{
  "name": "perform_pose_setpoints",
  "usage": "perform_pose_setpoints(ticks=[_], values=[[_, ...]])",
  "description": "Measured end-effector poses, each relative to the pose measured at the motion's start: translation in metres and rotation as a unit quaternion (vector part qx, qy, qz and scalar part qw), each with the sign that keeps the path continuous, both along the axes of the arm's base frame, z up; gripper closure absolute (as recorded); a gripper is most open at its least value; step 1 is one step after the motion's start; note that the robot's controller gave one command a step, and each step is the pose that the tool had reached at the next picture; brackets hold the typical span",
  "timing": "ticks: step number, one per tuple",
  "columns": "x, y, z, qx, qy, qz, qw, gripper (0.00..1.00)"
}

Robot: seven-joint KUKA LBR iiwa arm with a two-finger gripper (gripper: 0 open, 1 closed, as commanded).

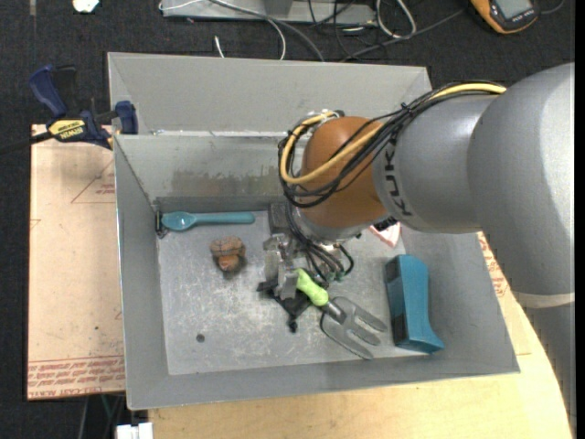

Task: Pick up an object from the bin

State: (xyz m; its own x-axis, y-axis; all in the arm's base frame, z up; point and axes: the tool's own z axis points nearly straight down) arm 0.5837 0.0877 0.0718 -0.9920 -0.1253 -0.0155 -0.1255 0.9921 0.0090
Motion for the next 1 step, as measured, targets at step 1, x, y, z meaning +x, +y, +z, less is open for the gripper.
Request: perform_pose_setpoints(ticks=[1], values=[[-0.0033, -0.0076, 0.0451, 0.0, 0.0031, 0.028, 0.9996, 1.0]])
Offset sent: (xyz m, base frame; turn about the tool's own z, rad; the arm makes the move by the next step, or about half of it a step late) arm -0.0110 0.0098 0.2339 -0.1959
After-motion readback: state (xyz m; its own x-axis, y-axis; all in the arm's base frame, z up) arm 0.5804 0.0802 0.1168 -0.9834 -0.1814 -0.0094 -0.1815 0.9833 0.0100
